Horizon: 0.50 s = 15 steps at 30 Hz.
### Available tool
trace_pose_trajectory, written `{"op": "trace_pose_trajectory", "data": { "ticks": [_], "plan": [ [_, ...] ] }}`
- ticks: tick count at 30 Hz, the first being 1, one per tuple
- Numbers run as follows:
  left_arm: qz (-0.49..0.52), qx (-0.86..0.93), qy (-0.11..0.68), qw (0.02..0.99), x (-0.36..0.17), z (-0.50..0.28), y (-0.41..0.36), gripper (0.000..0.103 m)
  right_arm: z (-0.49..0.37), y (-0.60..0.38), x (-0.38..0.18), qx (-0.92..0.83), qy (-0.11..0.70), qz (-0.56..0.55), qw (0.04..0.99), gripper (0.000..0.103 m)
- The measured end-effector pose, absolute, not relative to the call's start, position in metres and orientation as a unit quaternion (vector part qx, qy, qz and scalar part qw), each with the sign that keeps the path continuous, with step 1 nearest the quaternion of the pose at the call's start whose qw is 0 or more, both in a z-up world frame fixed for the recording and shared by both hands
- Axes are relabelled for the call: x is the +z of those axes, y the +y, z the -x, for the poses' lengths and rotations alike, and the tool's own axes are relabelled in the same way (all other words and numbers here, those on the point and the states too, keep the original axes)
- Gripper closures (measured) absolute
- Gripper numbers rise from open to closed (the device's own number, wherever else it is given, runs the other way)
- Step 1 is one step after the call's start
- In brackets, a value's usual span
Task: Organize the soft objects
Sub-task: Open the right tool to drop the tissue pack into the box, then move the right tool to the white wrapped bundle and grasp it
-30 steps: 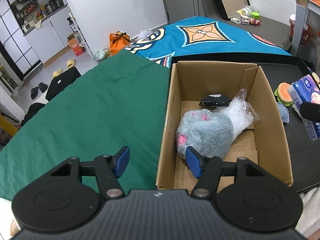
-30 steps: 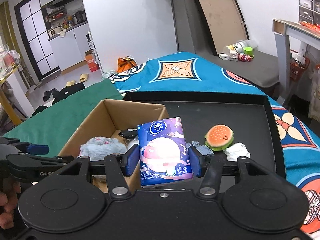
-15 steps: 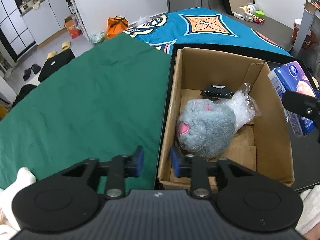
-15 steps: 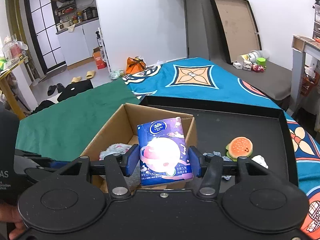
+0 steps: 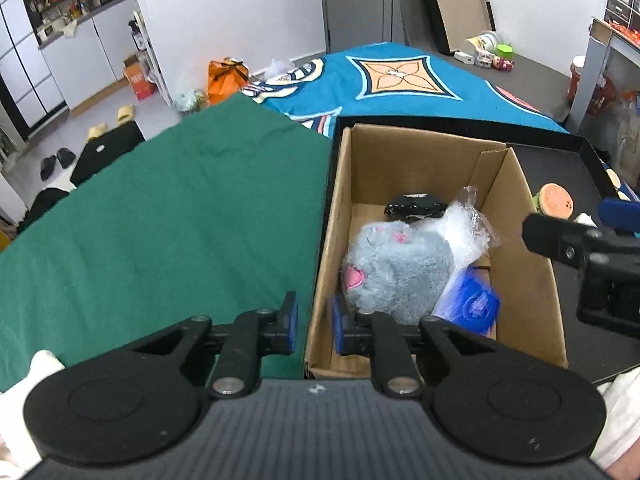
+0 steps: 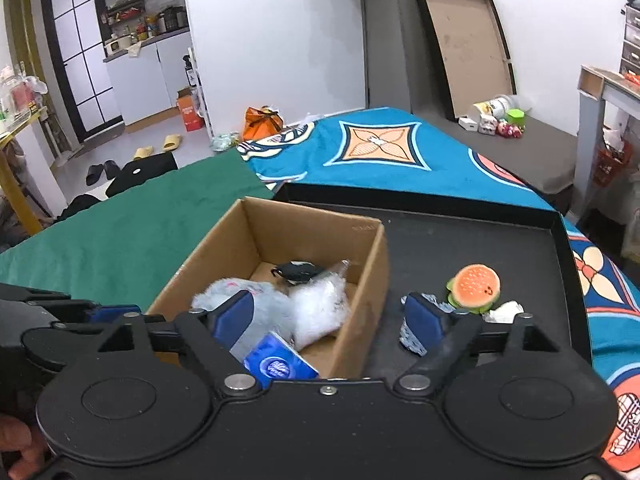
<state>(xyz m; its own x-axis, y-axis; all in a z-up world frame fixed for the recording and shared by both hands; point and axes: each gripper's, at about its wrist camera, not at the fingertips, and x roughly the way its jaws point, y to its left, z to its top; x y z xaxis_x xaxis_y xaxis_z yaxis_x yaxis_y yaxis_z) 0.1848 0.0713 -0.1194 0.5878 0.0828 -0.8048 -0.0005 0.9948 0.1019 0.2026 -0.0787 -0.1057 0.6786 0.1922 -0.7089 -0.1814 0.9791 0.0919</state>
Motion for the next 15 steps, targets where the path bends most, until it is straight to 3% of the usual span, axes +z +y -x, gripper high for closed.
{"op": "trace_pose_trajectory", "data": {
  "ticks": [3, 6, 11, 15],
  "plan": [
    [-0.053, 0.025, 0.460, 0.886, -0.121, -0.187, 0.069, 0.084, -0.203, -0.086, -0.107, 0.100, 0.393, -0.020, 0.914, 0.013],
    [-0.057, 0.027, 0.458, 0.887, -0.120, -0.188, 0.067, 0.077, -0.203, -0.093, -0.108, 0.100, 0.395, -0.028, 0.913, 0.011],
    [-0.051, 0.029, 0.449, 0.892, -0.116, -0.187, 0.067, 0.049, -0.203, -0.106, -0.108, 0.101, 0.383, -0.031, 0.918, 0.005],
    [-0.045, 0.035, 0.433, 0.900, -0.111, -0.184, 0.068, 0.037, -0.206, -0.117, -0.109, 0.104, 0.381, -0.028, 0.918, 0.002]
  ]
}}
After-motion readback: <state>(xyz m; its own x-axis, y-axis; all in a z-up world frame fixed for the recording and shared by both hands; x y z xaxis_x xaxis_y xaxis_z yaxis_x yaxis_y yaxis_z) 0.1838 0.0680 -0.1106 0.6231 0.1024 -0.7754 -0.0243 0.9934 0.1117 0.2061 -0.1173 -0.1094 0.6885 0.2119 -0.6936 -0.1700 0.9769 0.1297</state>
